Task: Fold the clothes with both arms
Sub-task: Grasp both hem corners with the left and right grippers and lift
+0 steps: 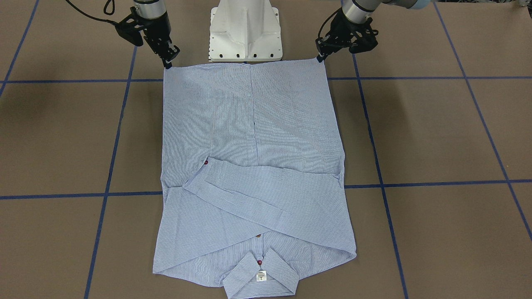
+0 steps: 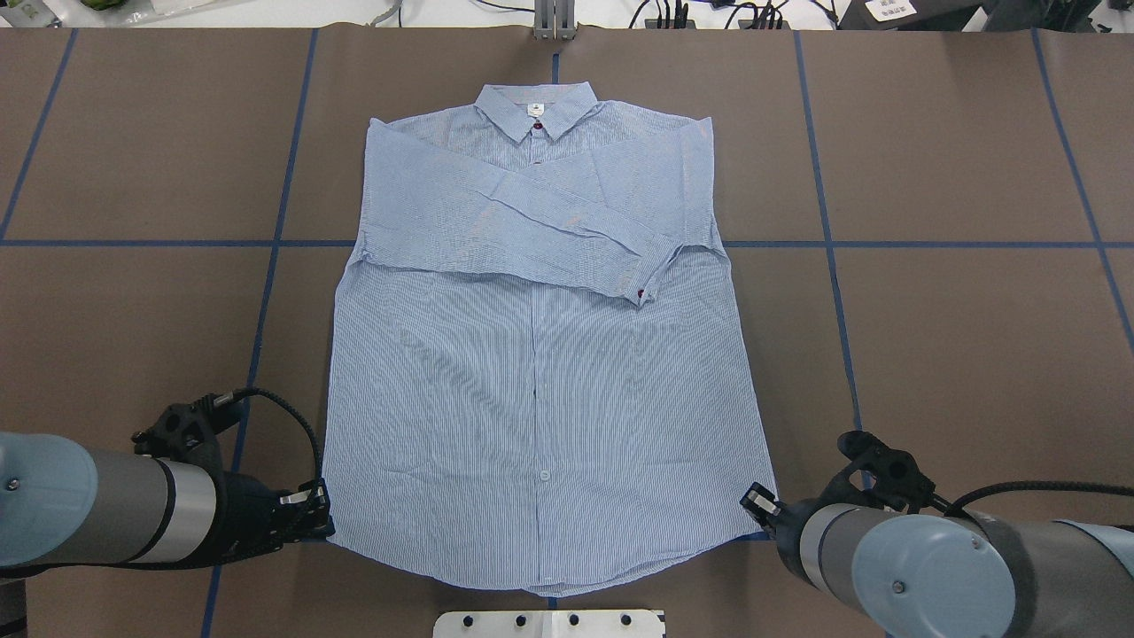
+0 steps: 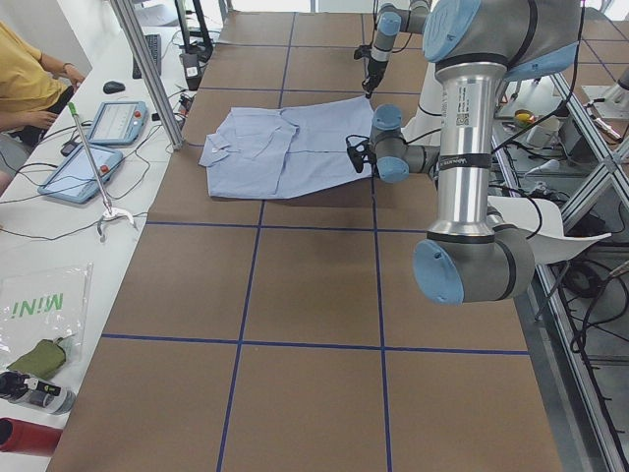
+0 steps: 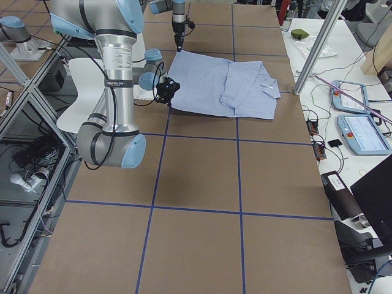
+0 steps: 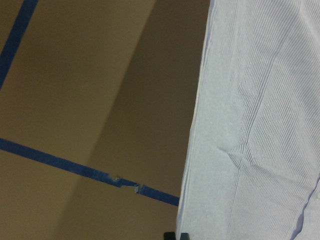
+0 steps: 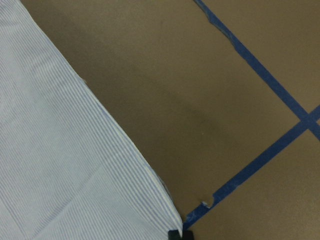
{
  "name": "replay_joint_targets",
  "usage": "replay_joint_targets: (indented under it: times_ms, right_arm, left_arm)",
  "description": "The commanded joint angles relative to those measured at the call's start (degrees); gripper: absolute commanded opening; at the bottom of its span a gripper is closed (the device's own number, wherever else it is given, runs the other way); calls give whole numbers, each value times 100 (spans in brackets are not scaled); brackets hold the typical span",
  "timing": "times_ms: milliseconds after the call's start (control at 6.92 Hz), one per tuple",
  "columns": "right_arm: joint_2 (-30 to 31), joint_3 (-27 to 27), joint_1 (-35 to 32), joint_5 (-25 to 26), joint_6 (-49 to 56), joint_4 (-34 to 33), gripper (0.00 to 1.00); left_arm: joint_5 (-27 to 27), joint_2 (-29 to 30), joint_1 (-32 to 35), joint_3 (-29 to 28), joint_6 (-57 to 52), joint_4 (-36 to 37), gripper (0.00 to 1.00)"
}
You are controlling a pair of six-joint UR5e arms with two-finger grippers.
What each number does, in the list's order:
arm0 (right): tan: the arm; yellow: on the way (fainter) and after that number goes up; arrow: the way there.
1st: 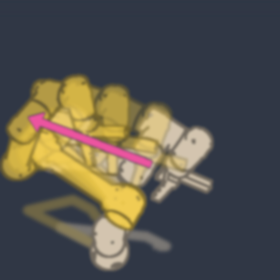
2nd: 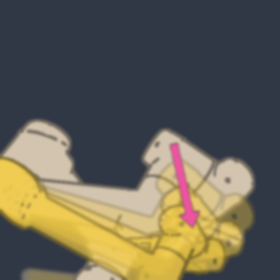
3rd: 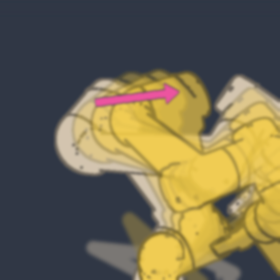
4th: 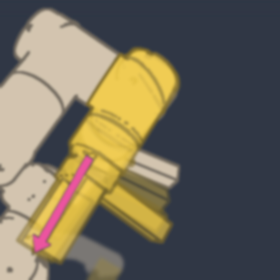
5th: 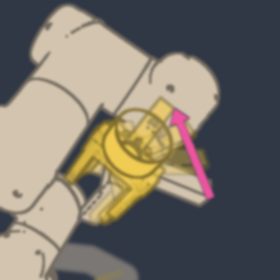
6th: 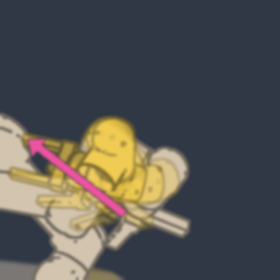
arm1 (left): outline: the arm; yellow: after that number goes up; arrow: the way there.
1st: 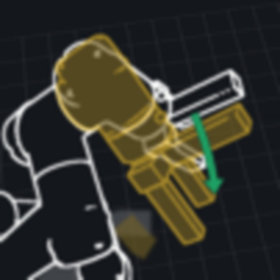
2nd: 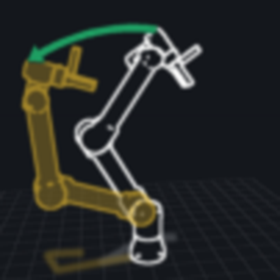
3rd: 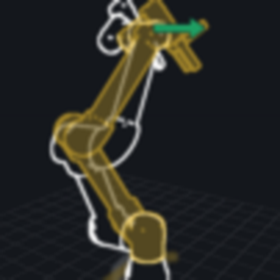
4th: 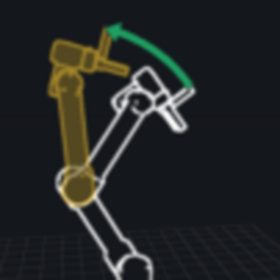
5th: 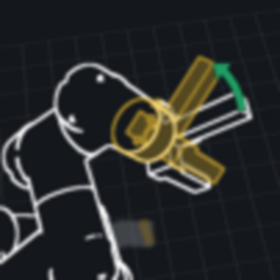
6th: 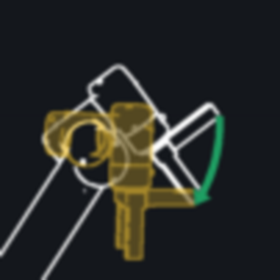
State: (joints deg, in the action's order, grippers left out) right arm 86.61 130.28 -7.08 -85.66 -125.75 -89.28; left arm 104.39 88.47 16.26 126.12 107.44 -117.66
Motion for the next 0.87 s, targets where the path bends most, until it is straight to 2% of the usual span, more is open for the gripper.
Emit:
replay_joint_targets:
  times_ms: [0,144,289,578,722]
  right_arm:
    - [-248,76,-459,-47,7,-2,0]
    - [-441,77,-609,-39,-11,-2,0]
    - [-478,103,-802,40,-28,7,0]
    - [-461,339,-883,355,-46,-2,0]
    - [-469,419,-970,479,-133,-2,0]
  left_arm:
    - [20,-5,200,262,301,102,0]
    - [90,56,550,290,478,94,0]
    - [178,274,1041,282,445,111,0]
    - [580,303,1650,378,444,129,0]
    - [835,381,1861,526,444,486,0]
